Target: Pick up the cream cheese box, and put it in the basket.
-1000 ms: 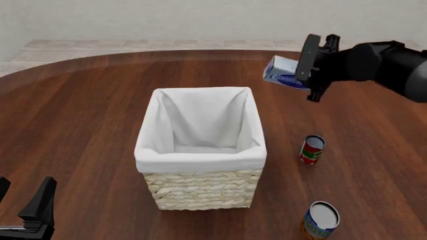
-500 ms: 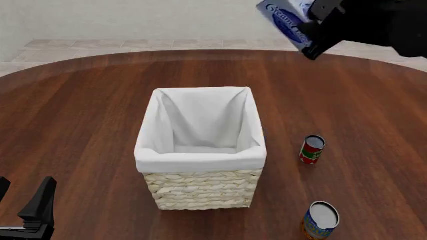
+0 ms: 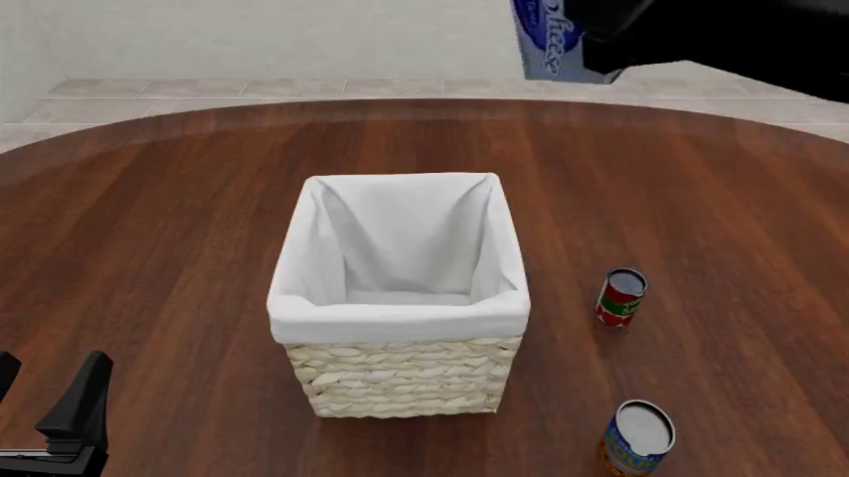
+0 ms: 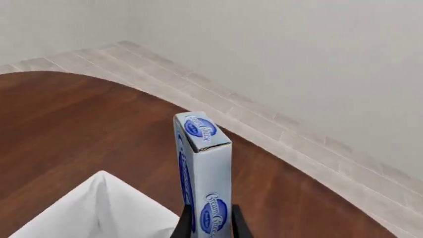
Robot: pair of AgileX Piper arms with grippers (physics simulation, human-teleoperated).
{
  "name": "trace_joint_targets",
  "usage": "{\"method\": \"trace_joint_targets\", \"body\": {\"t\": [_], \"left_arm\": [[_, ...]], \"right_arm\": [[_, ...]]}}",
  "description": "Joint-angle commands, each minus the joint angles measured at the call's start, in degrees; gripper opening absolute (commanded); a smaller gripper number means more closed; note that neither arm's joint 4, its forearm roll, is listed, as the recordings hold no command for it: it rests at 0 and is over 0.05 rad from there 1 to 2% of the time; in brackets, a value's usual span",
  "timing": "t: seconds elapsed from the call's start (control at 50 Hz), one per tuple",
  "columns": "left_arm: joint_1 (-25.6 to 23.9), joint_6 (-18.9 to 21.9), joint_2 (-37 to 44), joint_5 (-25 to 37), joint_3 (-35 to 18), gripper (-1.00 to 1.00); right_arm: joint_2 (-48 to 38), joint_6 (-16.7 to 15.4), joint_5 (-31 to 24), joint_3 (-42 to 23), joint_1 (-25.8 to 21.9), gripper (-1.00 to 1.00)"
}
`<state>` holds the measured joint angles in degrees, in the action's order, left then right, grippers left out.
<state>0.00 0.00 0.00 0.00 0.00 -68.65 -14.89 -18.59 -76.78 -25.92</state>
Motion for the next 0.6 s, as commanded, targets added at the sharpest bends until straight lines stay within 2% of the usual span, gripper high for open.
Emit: {"method": "trace_joint_targets", "body": {"t": [0.02,0.08,0.1,0.14,0.18,0.28,0.6], "left_arm": [[0.0,0.0,0.0,0.0,0.0,1.0],[0.0,0.0,0.0,0.0,0.0,1.0],[0.0,0.0,0.0,0.0,0.0,1.0],[0.0,0.0,0.0,0.0,0.0,1.0],[0.0,0.0,0.0,0.0,0.0,1.0],[0.0,0.0,0.0,0.0,0.0,1.0],[0.0,0.0,0.0,0.0,0.0,1.0]], "right_arm": [[2.4,11.0,4.4,4.7,-3.8,-1.0],[2.4,11.5,5.4,6.1,-4.5,-1.0],[2.1,12.7,5.8,6.5,-4.7,-1.0],[1.8,12.3,6.9,7.2,-4.7,-1.0],[1.7,14.1,7.5,7.4,-4.9,-1.0],[0.1,14.8,10.3,9.5,-5.5,-1.0],[-3.7,14.8,15.5,13.9,-8.4,-1.0]]}}
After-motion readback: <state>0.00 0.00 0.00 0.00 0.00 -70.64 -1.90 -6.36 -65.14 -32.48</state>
